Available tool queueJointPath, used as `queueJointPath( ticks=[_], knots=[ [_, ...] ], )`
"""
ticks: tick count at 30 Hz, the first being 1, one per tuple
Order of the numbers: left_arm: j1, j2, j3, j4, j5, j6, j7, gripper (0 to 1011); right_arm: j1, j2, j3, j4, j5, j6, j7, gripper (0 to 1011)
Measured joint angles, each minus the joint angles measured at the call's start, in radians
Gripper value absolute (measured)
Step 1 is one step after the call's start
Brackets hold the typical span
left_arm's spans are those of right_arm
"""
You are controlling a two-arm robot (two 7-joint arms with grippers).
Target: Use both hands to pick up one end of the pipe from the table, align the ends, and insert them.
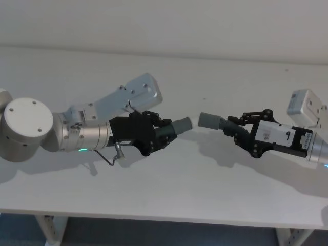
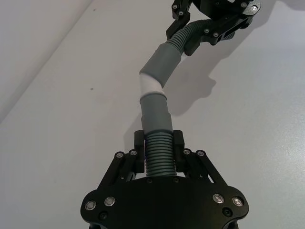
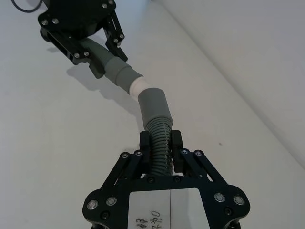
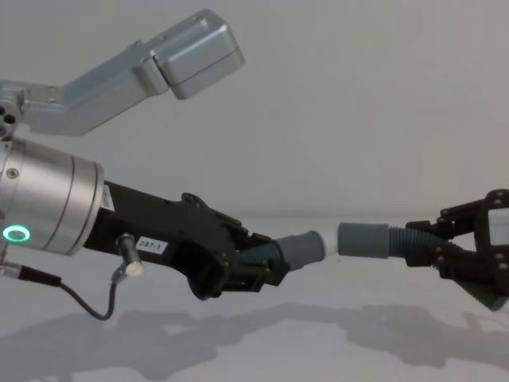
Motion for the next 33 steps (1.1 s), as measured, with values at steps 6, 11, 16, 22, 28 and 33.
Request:
queueJointPath(
  ticks=[6,11,16,22,28,33],
  knots=[
    [-0.007,0.000,0.005,0.006,-0.006,-0.001,-0.004,331,0.003,0.002,-0.002,0.007,0.012,-0.020,0.015,252],
    [-0.010,0.001,0.008,0.008,-0.009,-0.002,-0.006,331,0.004,0.002,-0.003,0.010,0.016,-0.028,0.022,252],
    [-0.012,0.001,0.009,0.009,-0.011,-0.002,-0.007,331,0.005,0.003,-0.004,0.012,0.020,-0.034,0.026,252],
    [-0.013,0.001,0.011,0.010,-0.012,-0.003,-0.007,331,0.006,0.003,-0.004,0.013,0.022,-0.039,0.031,252],
    [-0.014,0.001,0.011,0.011,-0.013,-0.003,-0.008,331,0.006,0.003,-0.005,0.014,0.024,-0.042,0.033,252],
    [-0.015,0.001,0.012,0.012,-0.013,-0.003,-0.009,331,0.006,0.004,-0.005,0.015,0.025,-0.043,0.034,252]
  ],
)
